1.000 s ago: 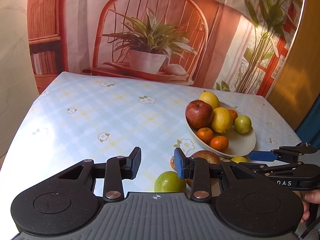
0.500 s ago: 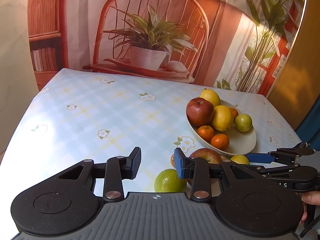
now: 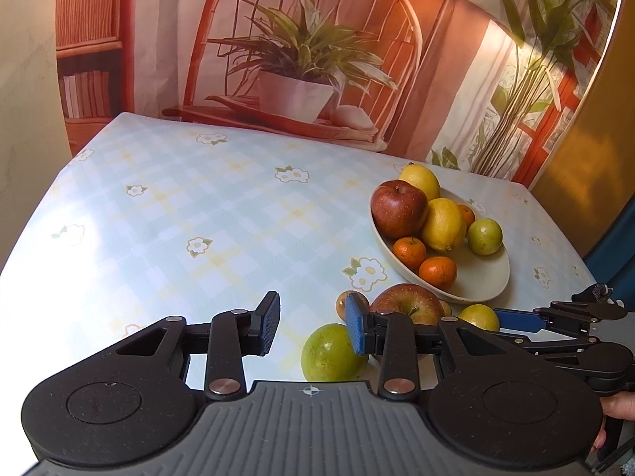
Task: Organize fruits
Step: 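Move the left tool to a green apple while the right tool approaches a yellow-green citrus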
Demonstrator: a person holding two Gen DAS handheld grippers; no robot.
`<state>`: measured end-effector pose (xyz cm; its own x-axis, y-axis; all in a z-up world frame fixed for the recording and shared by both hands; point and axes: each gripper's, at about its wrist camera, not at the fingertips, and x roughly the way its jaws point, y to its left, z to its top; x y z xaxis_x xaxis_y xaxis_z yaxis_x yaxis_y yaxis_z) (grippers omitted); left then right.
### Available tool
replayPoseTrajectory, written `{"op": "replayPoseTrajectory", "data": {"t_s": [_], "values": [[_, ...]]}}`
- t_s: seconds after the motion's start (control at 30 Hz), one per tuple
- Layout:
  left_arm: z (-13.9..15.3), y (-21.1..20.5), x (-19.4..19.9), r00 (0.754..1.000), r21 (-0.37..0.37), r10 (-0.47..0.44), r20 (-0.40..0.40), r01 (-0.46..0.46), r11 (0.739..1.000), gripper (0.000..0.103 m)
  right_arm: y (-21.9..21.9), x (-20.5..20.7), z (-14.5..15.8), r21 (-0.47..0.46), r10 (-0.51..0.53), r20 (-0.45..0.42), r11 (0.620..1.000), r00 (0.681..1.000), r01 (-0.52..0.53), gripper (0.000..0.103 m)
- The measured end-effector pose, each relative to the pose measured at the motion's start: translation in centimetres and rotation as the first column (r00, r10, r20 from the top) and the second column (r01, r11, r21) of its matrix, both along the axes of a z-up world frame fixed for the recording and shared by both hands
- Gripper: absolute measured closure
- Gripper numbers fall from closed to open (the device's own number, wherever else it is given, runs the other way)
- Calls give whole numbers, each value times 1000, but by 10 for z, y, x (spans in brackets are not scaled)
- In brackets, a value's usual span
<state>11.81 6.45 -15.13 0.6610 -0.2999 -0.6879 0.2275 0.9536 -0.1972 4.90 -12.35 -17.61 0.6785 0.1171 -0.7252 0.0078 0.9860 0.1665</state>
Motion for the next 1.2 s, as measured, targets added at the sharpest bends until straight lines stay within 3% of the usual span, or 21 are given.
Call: {"op": "replayPoseTrajectory", "data": {"t_s": [0.2, 0.57, 1.2], "values": [[-11, 1, 11, 997, -59, 25, -70, -29, 998, 66, 0, -2, 0, 0, 1, 1, 1000, 1000, -1, 64], [-21, -7, 16, 995, -36, 20, -97, -23, 999, 66, 0, -3, 0, 0, 0, 1, 1000, 1000, 0, 64], [-28, -9, -11, 989, -65, -93, -115, 86, 994, 61, 1, -18, -2, -10, 15, -5, 1000, 1000, -15, 64]]}}
